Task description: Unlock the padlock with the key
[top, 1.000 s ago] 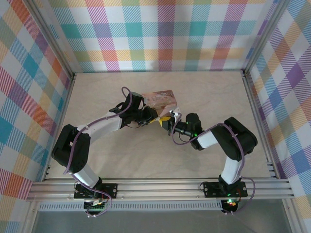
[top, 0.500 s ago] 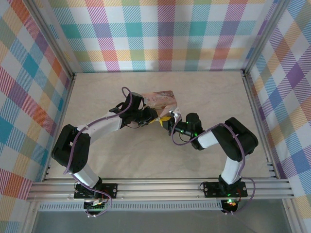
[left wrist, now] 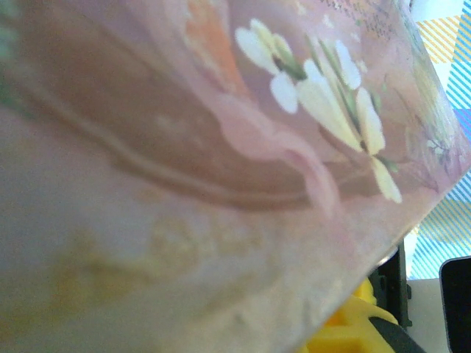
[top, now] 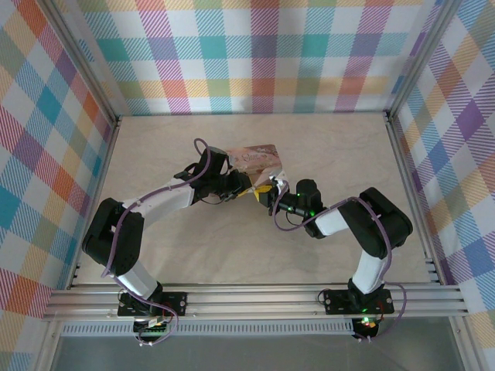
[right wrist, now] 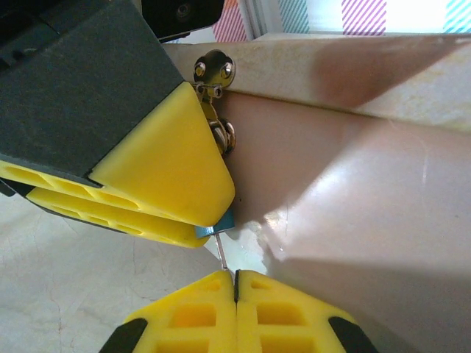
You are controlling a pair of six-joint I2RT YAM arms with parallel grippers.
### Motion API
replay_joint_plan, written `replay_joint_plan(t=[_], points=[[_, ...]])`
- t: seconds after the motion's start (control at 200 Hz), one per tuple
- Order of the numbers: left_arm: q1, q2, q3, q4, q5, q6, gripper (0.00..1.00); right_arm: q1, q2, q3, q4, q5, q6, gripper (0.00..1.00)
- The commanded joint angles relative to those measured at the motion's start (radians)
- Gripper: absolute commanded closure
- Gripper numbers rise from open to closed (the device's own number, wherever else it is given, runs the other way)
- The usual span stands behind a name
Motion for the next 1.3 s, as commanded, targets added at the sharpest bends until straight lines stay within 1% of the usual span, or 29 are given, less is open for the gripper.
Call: replay_joint_plan(t=[0.0,0.1,0.25,0.44,0.52,0.62,0.915,1.08,1.295], points=[[-0.038,0.004,-0.001,-0.101,0.136,-0.002,0.98,-0.011,-0.026,0.060,0.129,0.041,0.003,1.00],[-0.038,0.003,-0.003,-0.115,0.122,0.006,0.98,-0.012,-0.052,0.037,0.132,0.067,-0.010,1.00],[-0.038,0.004,-0.017,-0.101,0.119,0.003,0.98,-0.013,-0.072,0.045,0.108,0.036,-0.011,1.00],[-0.040,0.001,-0.027,-0.100,0.118,0.003,0.98,-0.013,-0.078,0.057,0.089,0.042,-0.032,1.00],[-0.040,0.002,-0.029,-0.095,0.117,0.001,0.98,-0.012,-0.087,0.069,0.069,0.025,-0.029,1.00],[-0.040,0.005,-0.027,-0.087,0.121,-0.002,0.99,-0.008,-0.073,0.089,0.057,0.004,-0.020,1.00],[-0.046,0.002,-0.030,-0.052,0.134,-0.030,0.98,0.000,-0.006,0.106,0.103,0.023,0.004,1.00],[-0.047,0.008,-0.034,-0.021,0.149,-0.054,0.99,0.006,0.001,0.123,0.099,0.015,0.003,1.00],[-0.048,0.009,-0.021,-0.040,0.144,-0.047,0.99,0.008,0.000,0.131,0.107,0.030,-0.013,1.00]])
